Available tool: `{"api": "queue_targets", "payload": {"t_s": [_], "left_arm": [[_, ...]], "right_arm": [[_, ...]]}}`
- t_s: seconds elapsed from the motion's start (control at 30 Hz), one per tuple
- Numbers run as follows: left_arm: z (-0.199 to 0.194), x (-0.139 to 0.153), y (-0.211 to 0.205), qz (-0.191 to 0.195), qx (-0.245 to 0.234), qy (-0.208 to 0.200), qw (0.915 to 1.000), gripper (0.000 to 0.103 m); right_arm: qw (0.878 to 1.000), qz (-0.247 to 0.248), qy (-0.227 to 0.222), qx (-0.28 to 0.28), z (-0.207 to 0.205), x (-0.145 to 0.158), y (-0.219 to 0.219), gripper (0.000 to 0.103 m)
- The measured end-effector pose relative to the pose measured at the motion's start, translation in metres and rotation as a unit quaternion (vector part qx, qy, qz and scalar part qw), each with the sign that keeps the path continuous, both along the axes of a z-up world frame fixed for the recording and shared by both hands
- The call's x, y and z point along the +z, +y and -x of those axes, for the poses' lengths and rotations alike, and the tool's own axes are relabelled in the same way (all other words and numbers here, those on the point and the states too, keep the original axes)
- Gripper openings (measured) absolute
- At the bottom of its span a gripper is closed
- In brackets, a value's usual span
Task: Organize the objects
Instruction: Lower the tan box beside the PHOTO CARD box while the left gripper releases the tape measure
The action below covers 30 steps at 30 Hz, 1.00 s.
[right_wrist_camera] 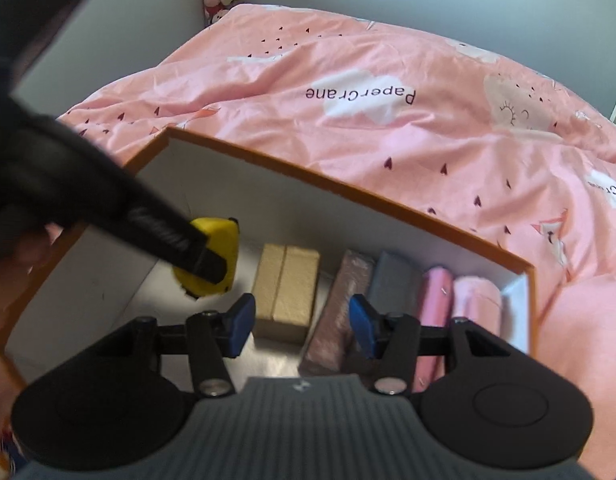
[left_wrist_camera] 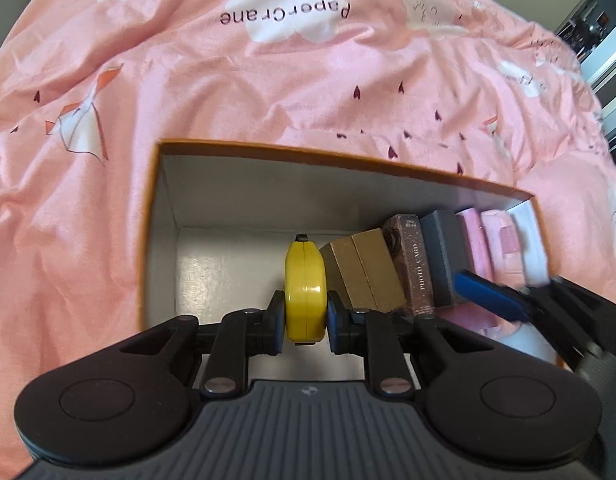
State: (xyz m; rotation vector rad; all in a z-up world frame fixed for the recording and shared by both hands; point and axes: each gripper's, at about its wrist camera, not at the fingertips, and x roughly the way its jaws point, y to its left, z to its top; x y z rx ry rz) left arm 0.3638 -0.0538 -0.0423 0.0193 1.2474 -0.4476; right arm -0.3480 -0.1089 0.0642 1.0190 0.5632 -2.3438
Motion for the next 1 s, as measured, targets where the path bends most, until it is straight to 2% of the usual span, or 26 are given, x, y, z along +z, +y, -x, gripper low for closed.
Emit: {"api": "queue_targets", "payload": {"t_s": [0.1,0.17,0.27,0.43,0.63,0.93,1.0], "left_arm": [[-0.004,-0.01,-0.009,-0.014,0.005,0.006,0.9999,0.022],[-0.007,-0.016,-0.013,-0.011,0.01,0.015,0.9998,0.022],[-0.012,-0.022,-0.017,-0.005,0.014,0.024,0.9996,0.022],[-0.018,-0.023,-0.025,-0.005,0.015,0.017,0.9997,0.022],[-0.022,-0.026,-0.024,-0.003,0.011,0.019,0.9998,0.023],[-0.024,-0.026,-0.022,-0.012,0.003,0.029,0.9995,0.023],[-0.026,-0.026,-0.022,-0.013,0.003,0.029,0.9995,0.023]], "right_arm": [[1.0,-0.004,-0.018,0.007,-0.005,-0.003,0.008,0.04],[0.999,0.001,-0.038,0.006,-0.005,-0.006,0.013,0.022],[0.997,0.025,-0.074,0.005,-0.003,-0.012,0.02,0.012],[0.996,0.027,-0.081,0.001,0.0,-0.02,0.015,0.006],[0.994,0.043,-0.098,-0.022,0.011,-0.025,0.01,0.006],[0.991,0.073,-0.082,-0.08,0.027,-0.027,0.007,0.003],[0.989,0.075,-0.095,-0.087,0.029,-0.029,0.007,0.002]]}}
